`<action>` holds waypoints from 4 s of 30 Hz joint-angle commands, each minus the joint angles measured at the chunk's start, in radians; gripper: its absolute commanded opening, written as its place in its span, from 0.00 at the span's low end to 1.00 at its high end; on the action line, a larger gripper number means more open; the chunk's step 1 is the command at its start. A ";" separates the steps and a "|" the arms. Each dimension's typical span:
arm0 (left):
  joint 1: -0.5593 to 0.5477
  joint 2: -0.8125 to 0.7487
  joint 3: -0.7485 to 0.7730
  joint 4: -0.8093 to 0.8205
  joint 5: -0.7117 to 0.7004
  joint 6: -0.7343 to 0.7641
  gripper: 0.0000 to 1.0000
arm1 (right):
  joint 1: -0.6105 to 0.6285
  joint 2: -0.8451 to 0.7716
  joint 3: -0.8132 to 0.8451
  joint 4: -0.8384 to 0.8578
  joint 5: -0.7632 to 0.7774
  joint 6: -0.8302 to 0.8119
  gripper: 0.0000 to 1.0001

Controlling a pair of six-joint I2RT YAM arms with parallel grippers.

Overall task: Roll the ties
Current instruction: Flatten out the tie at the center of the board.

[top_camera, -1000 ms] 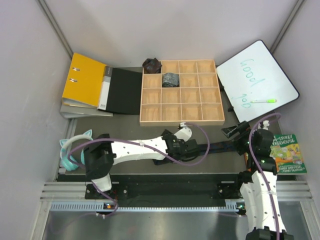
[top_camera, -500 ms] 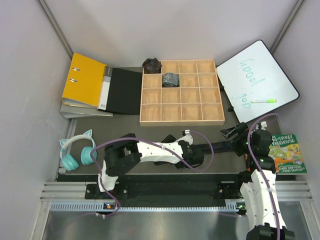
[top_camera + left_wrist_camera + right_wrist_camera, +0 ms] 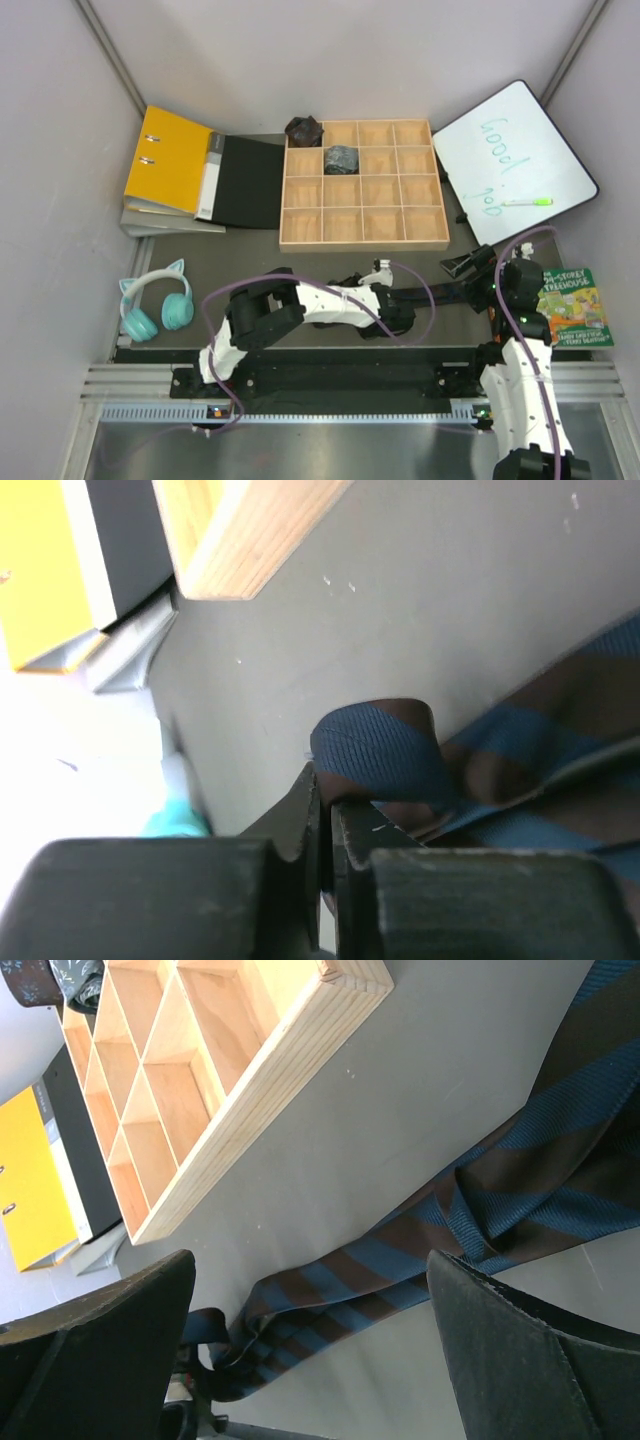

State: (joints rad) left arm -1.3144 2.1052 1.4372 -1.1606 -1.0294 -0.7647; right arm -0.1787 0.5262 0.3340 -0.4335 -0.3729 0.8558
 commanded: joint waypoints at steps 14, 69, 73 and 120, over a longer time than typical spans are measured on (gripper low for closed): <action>-0.005 -0.796 -0.419 -0.129 0.017 -0.630 0.00 | 0.093 0.012 -0.021 0.098 -0.046 0.005 0.99; 0.251 -0.853 -0.696 0.771 0.476 -0.047 0.64 | -0.035 0.343 0.131 -0.044 0.272 -0.143 0.85; 0.251 -0.896 -0.735 0.776 0.477 -0.047 0.64 | -0.035 0.336 0.096 -0.044 0.290 -0.127 0.99; 0.253 -1.008 -0.816 0.765 0.497 -0.093 0.62 | -0.033 0.676 -0.050 0.479 0.146 0.006 0.28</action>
State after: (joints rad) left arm -1.0653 1.1122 0.6312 -0.4183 -0.5304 -0.8467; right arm -0.2077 1.1530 0.3172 0.0372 -0.2337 0.8749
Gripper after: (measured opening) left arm 0.625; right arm 0.355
